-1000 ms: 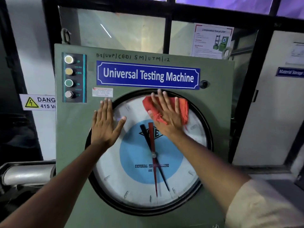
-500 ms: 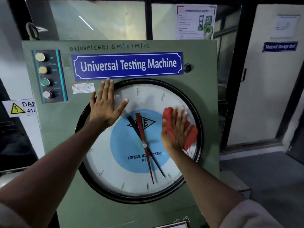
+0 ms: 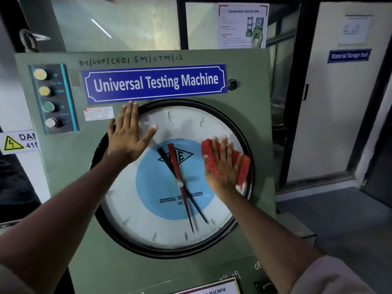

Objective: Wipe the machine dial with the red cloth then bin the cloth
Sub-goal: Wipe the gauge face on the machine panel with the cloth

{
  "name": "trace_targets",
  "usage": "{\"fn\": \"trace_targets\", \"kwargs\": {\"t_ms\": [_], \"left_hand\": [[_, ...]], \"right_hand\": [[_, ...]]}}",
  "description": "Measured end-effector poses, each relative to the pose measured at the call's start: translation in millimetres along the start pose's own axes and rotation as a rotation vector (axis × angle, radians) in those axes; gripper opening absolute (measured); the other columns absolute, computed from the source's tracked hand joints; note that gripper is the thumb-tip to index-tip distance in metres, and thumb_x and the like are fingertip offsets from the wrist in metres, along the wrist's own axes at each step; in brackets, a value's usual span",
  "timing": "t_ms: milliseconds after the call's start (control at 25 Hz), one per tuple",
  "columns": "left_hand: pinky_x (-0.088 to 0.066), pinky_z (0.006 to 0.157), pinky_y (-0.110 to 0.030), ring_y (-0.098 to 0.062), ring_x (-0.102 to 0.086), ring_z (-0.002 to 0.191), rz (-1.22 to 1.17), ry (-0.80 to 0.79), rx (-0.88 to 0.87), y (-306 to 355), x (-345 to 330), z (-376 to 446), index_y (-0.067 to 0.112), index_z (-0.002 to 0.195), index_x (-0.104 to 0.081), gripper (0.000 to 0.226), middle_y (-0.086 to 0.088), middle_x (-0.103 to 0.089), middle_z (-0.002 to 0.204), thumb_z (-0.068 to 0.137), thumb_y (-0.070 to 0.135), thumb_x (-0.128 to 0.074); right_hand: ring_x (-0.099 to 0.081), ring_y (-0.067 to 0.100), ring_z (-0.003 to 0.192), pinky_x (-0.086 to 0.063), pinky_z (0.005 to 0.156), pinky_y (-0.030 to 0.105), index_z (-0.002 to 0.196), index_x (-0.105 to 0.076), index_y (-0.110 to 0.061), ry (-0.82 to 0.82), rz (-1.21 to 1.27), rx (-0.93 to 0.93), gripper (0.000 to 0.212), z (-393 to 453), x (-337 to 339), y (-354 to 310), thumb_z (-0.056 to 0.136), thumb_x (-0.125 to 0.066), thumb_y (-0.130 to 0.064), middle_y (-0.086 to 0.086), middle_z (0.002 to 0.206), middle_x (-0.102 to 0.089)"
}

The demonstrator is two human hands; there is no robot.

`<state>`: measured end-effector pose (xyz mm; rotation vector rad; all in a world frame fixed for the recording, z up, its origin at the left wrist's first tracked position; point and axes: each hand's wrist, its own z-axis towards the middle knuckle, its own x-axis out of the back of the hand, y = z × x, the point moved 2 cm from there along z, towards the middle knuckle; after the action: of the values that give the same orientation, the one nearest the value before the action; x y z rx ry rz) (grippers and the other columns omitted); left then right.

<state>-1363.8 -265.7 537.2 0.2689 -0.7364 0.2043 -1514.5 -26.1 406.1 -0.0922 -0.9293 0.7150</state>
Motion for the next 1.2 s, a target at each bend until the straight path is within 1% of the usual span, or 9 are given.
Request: {"fn": "trace_targets", "kwargs": {"t_ms": [160, 320, 400, 520, 720, 800, 920, 1080, 1200], "left_hand": [[-0.001, 0.131, -0.052, -0.015, 0.005, 0.166, -0.003, 0.012, 0.001, -1, -2, 1, 0.023, 0.171, 0.0, 0.096, 0.004, 0.002, 0.18, 0.097, 0.081, -0.019], [0.0, 0.131, -0.052, -0.015, 0.006, 0.166, -0.009, 0.011, 0.011, 2, -2, -1, 0.022, 0.171, 0.0, 0.096, 0.004, 0.003, 0.18, 0.098, 0.08, -0.02], [0.001, 0.132, -0.052, -0.015, 0.006, 0.166, -0.003, 0.012, 0.01, 2, -1, 1, 0.022, 0.171, 0.001, 0.096, 0.004, 0.003, 0.18, 0.098, 0.08, -0.021], [0.001, 0.131, -0.053, -0.016, 0.005, 0.166, -0.015, 0.026, 0.003, 0, -5, -1, 0.022, 0.171, 0.0, 0.096, 0.004, 0.002, 0.18, 0.098, 0.08, -0.021], [0.002, 0.132, -0.052, -0.015, 0.006, 0.166, -0.018, 0.019, 0.017, 2, -4, -1, 0.022, 0.171, 0.001, 0.096, 0.004, 0.004, 0.18, 0.098, 0.08, -0.021], [0.001, 0.132, -0.052, -0.015, 0.006, 0.166, -0.019, 0.003, 0.007, 2, -1, 0, 0.022, 0.171, 0.001, 0.096, 0.004, 0.003, 0.18, 0.098, 0.079, -0.021], [0.002, 0.131, -0.053, -0.016, 0.005, 0.166, -0.034, 0.016, 0.001, 1, -3, 1, 0.022, 0.171, 0.0, 0.096, 0.004, 0.002, 0.18, 0.097, 0.08, -0.021], [0.002, 0.131, -0.05, -0.014, 0.005, 0.165, -0.055, -0.01, 0.005, 0, -2, -1, 0.024, 0.171, 0.0, 0.096, 0.005, 0.003, 0.18, 0.096, 0.081, -0.019], [0.002, 0.131, -0.049, -0.013, 0.005, 0.165, -0.076, -0.031, 0.015, -2, 1, 2, 0.026, 0.171, 0.0, 0.095, 0.007, 0.002, 0.18, 0.096, 0.081, -0.017]], "right_hand": [[0.005, 0.024, 0.168, 0.001, 0.127, 0.072, 0.171, 0.005, -0.036, -0.01, -0.022, 0.051, 0.068, 37, 23, -25, 0.107, -0.01, -0.054, -0.003, 0.181, 0.006], [0.006, 0.024, 0.168, -0.004, 0.128, 0.074, 0.17, 0.011, -0.036, -0.092, -0.106, 0.063, 0.066, -24, 3, 3, 0.112, -0.019, -0.051, -0.004, 0.181, 0.012], [0.01, 0.022, 0.167, -0.001, 0.127, 0.075, 0.169, 0.012, -0.039, -0.096, -0.079, 0.073, 0.066, -3, 6, -1, 0.112, -0.018, -0.053, -0.006, 0.18, 0.013], [0.009, 0.022, 0.167, 0.007, 0.125, 0.074, 0.17, 0.008, -0.039, -0.054, -0.061, 0.077, 0.066, 38, 24, -19, 0.111, -0.019, -0.053, -0.006, 0.181, 0.008], [0.009, 0.024, 0.168, -0.005, 0.127, 0.074, 0.167, 0.017, -0.037, -0.097, -0.119, 0.106, 0.067, -15, 4, 3, 0.112, -0.017, -0.052, -0.003, 0.181, 0.013], [0.007, 0.023, 0.168, -0.002, 0.127, 0.074, 0.169, 0.011, -0.038, -0.059, -0.112, 0.139, 0.065, 12, 15, -3, 0.112, -0.018, -0.052, -0.005, 0.181, 0.01], [0.008, 0.02, 0.168, 0.006, 0.127, 0.072, 0.171, 0.005, -0.037, -0.028, -0.076, 0.101, 0.066, 41, 28, -22, 0.112, -0.02, -0.052, -0.004, 0.181, 0.007], [0.013, 0.02, 0.167, 0.0, 0.13, 0.069, 0.171, 0.009, -0.034, -0.053, -0.075, 0.105, 0.066, -6, 5, -10, 0.112, -0.016, -0.052, -0.003, 0.181, 0.01], [0.007, 0.024, 0.168, 0.001, 0.131, 0.066, 0.171, 0.007, -0.032, -0.009, -0.058, 0.162, 0.067, 18, 8, -42, 0.111, -0.014, -0.053, 0.001, 0.181, 0.008]]}}
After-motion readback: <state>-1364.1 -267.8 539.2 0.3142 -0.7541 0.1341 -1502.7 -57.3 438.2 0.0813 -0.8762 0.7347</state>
